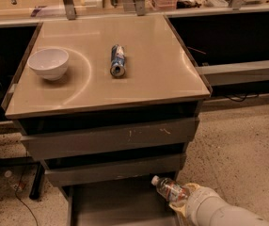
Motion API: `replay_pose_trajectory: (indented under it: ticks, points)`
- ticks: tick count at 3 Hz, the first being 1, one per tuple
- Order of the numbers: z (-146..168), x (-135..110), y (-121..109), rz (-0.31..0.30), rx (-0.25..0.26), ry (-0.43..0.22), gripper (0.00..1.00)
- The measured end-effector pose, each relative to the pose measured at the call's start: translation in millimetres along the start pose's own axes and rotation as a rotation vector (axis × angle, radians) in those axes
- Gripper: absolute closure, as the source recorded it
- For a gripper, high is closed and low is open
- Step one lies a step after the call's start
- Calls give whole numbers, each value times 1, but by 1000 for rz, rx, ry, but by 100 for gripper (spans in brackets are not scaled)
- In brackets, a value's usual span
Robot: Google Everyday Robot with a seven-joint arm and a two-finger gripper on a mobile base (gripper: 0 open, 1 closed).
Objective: Pick water bottle from bottom drawer and place on counter
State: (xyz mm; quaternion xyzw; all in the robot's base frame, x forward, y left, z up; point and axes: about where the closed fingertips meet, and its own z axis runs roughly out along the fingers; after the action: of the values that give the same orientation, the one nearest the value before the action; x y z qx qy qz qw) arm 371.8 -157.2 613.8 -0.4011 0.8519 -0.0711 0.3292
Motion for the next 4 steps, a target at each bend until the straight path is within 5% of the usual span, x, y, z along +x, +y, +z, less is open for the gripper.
replay_pose_trajectory:
  ticks: [1, 3, 4]
  points:
    - [-17, -36, -12, 0, 7, -84, 100]
    - [-69, -121, -50, -110, 119, -233, 100]
    - [-69, -121, -49, -110, 118, -233, 100]
